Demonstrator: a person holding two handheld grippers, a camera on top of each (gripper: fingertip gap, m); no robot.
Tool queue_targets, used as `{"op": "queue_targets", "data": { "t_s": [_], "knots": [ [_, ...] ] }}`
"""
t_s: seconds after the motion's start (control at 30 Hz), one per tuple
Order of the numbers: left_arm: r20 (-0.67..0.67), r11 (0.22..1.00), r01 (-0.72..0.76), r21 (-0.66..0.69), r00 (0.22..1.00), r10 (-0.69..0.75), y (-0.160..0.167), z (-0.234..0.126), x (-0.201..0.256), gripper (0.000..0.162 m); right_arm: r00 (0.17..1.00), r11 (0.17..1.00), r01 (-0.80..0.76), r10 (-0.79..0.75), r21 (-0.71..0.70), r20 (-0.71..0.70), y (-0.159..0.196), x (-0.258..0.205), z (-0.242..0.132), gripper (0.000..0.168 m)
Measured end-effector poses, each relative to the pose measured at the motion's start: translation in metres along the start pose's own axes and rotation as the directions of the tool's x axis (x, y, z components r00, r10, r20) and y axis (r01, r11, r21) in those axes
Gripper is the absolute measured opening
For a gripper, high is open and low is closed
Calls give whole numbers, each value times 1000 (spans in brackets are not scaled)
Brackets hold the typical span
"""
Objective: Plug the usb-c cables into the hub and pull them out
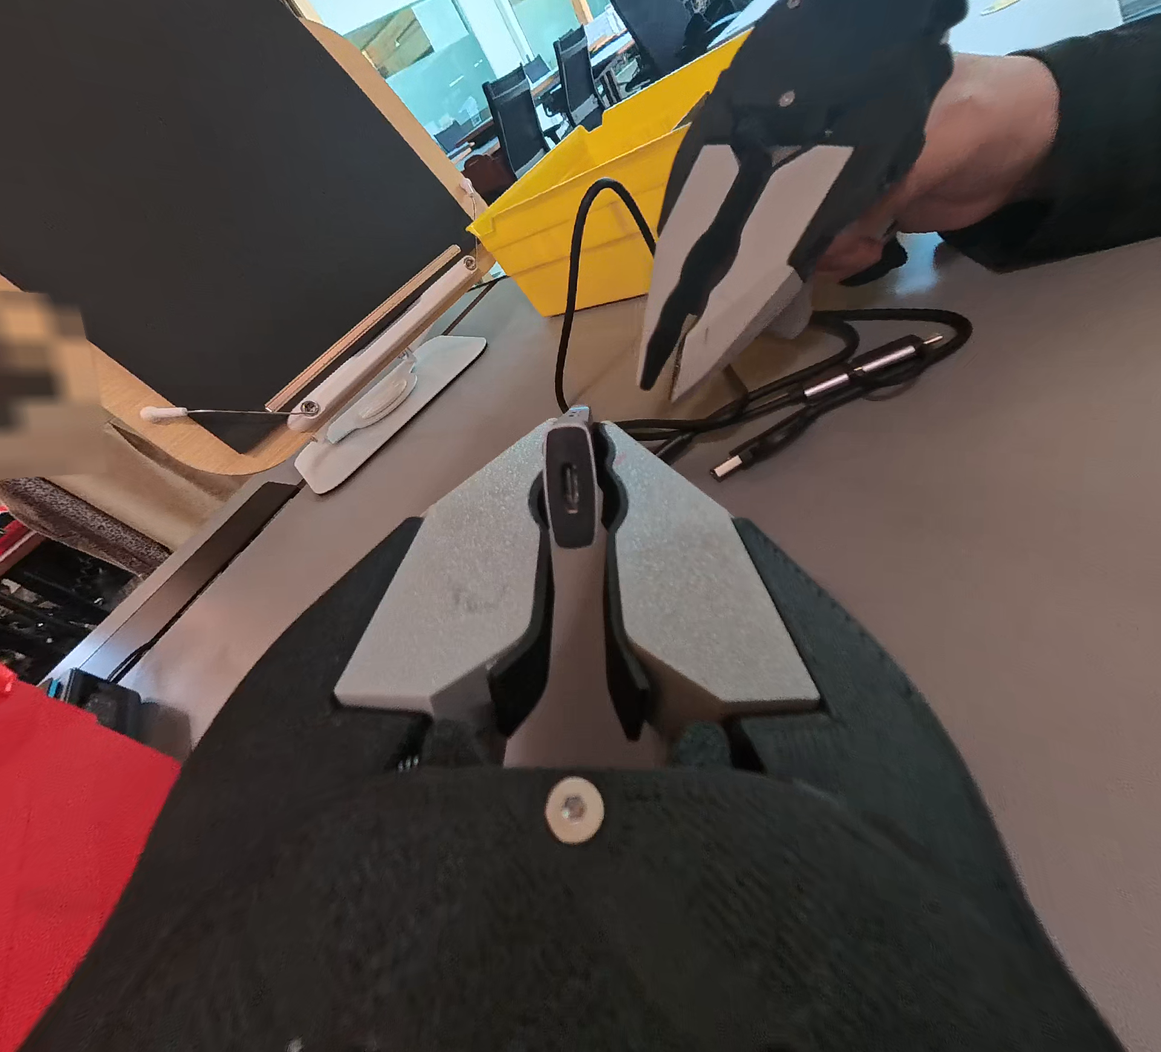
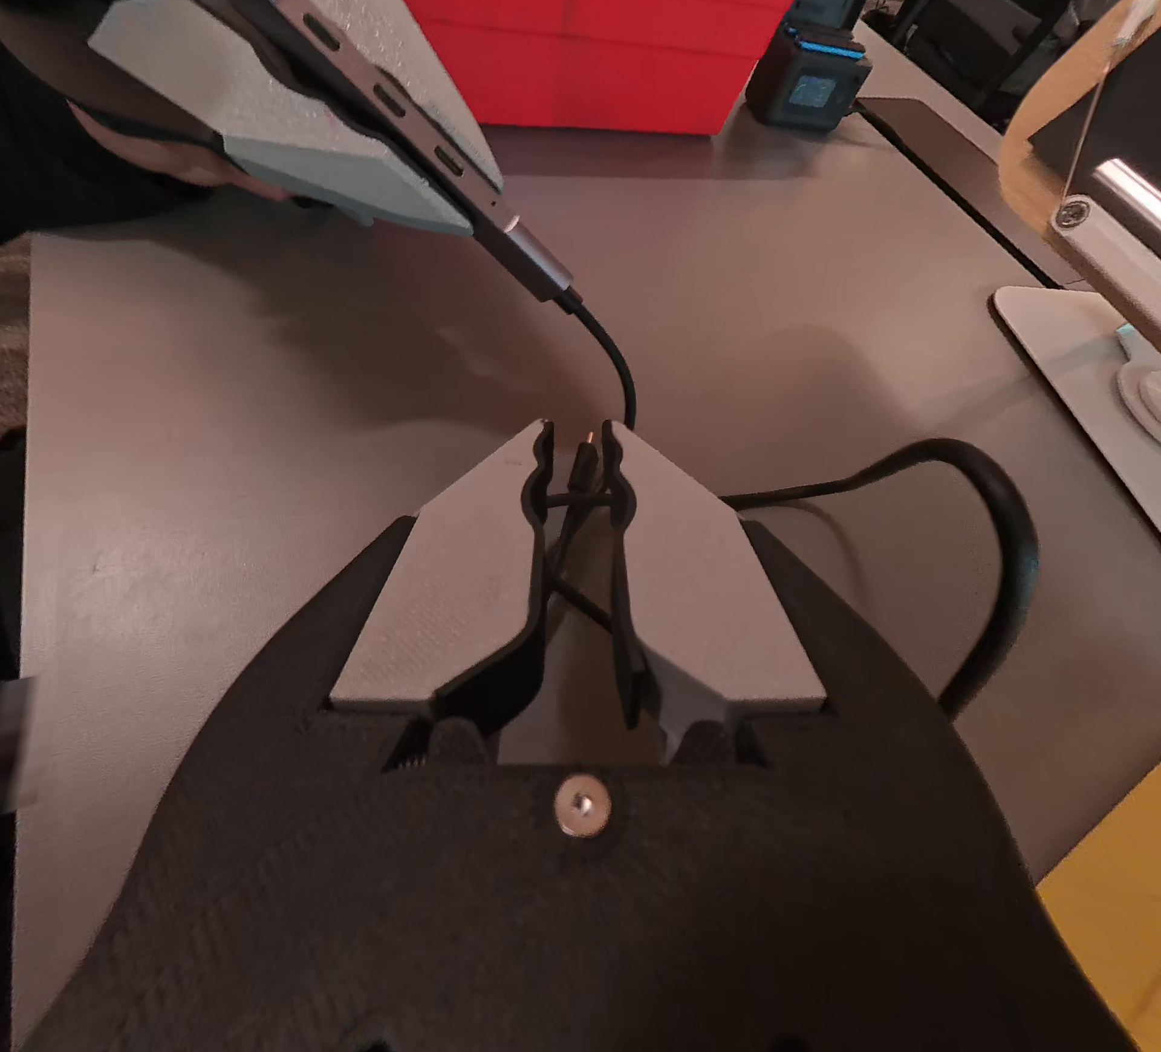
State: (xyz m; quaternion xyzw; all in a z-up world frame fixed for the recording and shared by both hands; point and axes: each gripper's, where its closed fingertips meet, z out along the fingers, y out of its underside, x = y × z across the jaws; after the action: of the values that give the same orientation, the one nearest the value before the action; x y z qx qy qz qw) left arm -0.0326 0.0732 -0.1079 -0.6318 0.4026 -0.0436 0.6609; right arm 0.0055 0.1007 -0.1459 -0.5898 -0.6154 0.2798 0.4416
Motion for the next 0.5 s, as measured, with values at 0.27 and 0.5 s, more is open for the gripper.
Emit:
{"op": "queue_targets", "data": {
  "t_s": [0.27,0.5],
  "knots": [
    [7,1000,-6,-15,1000,6,2,1,-1,7,993,988,114,-117,-102,-30,15,-6,10,12],
    [1,1000,-14,-24,1000,14,3,2,1,7,988,970,117,-135,-213,-71,34,2,16,10]
  ]
}}
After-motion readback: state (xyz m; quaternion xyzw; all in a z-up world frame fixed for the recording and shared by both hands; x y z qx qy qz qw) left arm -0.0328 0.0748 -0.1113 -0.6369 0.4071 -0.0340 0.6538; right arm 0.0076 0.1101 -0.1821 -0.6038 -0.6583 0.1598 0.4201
